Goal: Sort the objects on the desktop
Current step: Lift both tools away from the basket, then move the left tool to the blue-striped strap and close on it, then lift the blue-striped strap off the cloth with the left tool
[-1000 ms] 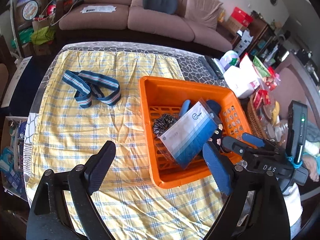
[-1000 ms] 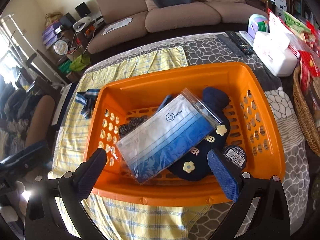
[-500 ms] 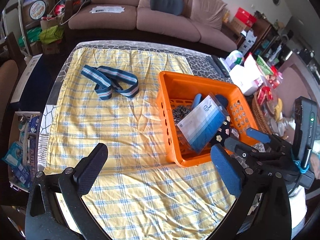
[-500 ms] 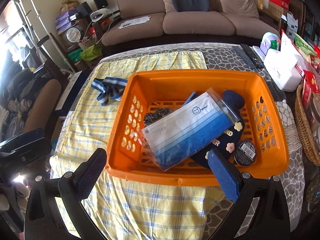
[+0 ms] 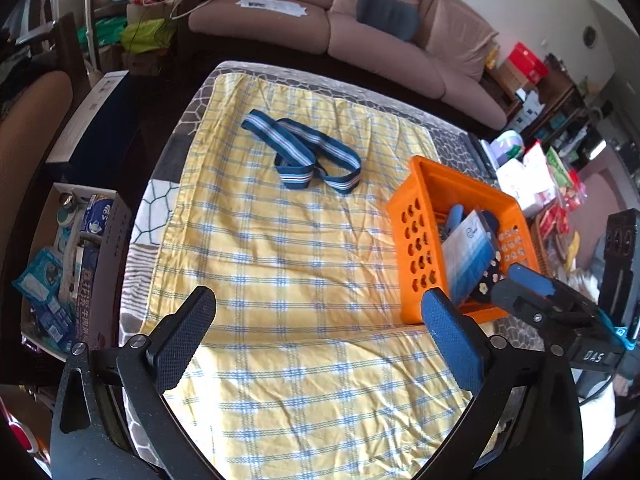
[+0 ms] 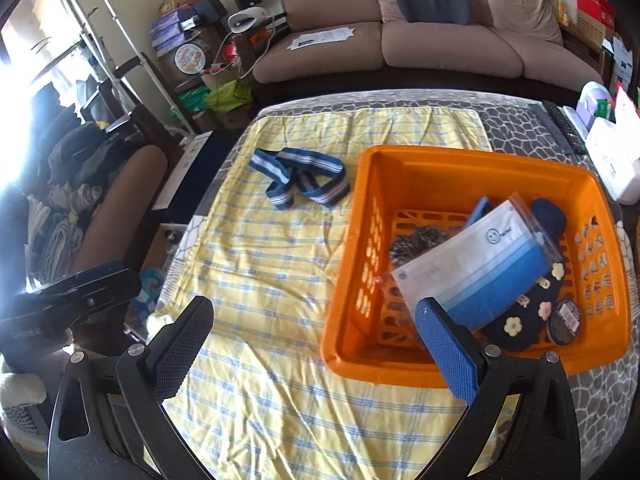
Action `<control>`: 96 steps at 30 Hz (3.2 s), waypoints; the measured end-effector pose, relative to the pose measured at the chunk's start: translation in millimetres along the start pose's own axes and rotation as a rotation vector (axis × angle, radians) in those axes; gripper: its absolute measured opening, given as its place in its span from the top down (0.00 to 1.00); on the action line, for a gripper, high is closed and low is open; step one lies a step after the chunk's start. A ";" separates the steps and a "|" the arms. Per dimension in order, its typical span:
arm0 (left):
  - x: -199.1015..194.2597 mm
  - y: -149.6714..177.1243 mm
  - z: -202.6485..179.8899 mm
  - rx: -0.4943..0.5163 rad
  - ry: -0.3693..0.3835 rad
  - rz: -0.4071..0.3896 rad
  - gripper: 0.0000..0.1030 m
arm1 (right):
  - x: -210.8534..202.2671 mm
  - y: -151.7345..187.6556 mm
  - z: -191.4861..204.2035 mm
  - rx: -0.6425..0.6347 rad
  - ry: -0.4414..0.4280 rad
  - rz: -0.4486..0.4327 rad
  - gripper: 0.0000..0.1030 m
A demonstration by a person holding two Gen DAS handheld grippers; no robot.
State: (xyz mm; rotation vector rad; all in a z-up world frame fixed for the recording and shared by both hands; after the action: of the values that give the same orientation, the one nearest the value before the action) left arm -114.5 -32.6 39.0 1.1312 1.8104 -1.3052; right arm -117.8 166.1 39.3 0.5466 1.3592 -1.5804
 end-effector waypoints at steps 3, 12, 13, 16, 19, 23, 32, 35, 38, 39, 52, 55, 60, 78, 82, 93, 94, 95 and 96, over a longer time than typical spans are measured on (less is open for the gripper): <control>7.9 0.0 26.1 -0.028 -0.019 0.011 0.00 | 10.4 -7.8 18.1 0.012 -0.062 0.005 0.00; 45.3 -8.0 60.1 -0.049 0.001 0.021 0.00 | 34.9 -33.5 57.6 0.079 -0.245 0.023 0.00; 51.4 -10.2 58.6 -0.035 0.000 0.021 0.00 | 38.8 -36.4 59.4 0.082 -0.255 0.026 0.00; 70.3 -19.3 51.8 0.015 -0.008 0.015 0.00 | 50.2 -44.4 60.8 0.106 -0.293 0.036 0.00; 88.3 -30.7 44.4 0.062 -0.020 0.006 0.00 | 61.7 -54.9 60.6 0.134 -0.335 0.045 0.00; 108.5 -52.2 35.1 0.124 -0.052 -0.026 0.00 | 79.0 -68.1 56.4 0.142 -0.347 0.054 0.00; 149.6 -90.0 16.4 0.240 -0.056 -0.080 0.00 | 108.4 -106.3 33.8 0.161 -0.329 0.051 0.00; 169.1 -96.4 13.2 0.256 -0.062 -0.066 0.00 | 112.2 -118.2 27.0 0.149 -0.307 0.052 0.00; 186.1 -100.9 10.8 0.276 -0.073 -0.054 0.03 | 114.2 -124.8 24.4 0.139 -0.303 0.050 0.00; 190.6 -101.3 8.6 0.290 -0.070 -0.048 0.05 | 114.9 -125.6 23.9 0.138 -0.305 0.052 0.00; 220.5 -92.1 7.0 0.326 -0.022 0.050 0.95 | 133.1 -121.4 23.4 0.134 -0.314 0.081 0.00; 204.5 -86.0 11.7 0.283 0.070 0.056 0.95 | 139.0 -117.8 26.3 0.140 -0.317 0.090 0.00; 162.7 -75.0 34.5 0.151 0.218 0.038 0.95 | 151.3 -111.3 36.9 0.149 -0.320 0.104 0.00; 86.7 -72.0 97.8 -0.161 0.427 -0.038 0.95 | 216.5 -66.7 82.0 0.525 -0.568 0.205 0.00; 83.3 -76.8 97.9 -0.153 0.446 -0.047 0.95 | 224.6 -66.8 69.5 0.592 -0.583 0.193 0.00; 87.8 -69.2 97.0 -0.118 0.471 -0.005 0.95 | 248.0 -116.3 97.1 0.655 -0.741 0.187 0.00; 88.5 -67.5 96.4 -0.113 0.473 0.001 0.95 | 256.0 -117.6 102.7 0.660 -0.751 0.200 0.00; 88.9 -64.9 96.3 -0.109 0.474 0.007 0.95 | 263.2 -118.3 107.6 0.654 -0.749 0.212 0.00; 91.5 -63.3 97.0 -0.108 0.474 0.015 0.95 | 270.2 -118.6 111.8 0.641 -0.739 0.228 0.00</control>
State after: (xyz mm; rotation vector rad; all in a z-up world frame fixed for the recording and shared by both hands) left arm -210.6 -108.2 -43.7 1.4801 2.1696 -0.9677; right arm -315.3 -43.9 -89.2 0.3991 0.2219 -1.7621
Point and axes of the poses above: each gripper's, at about its wrist camera, not at the fingertips, and x roughly the way its jaws point, z to its left, y to its underside, the point moved 9 cm from there along x, roughly the way its jaws point, and after that the axes turned 2 degrees about z, right-handed, at the moved point
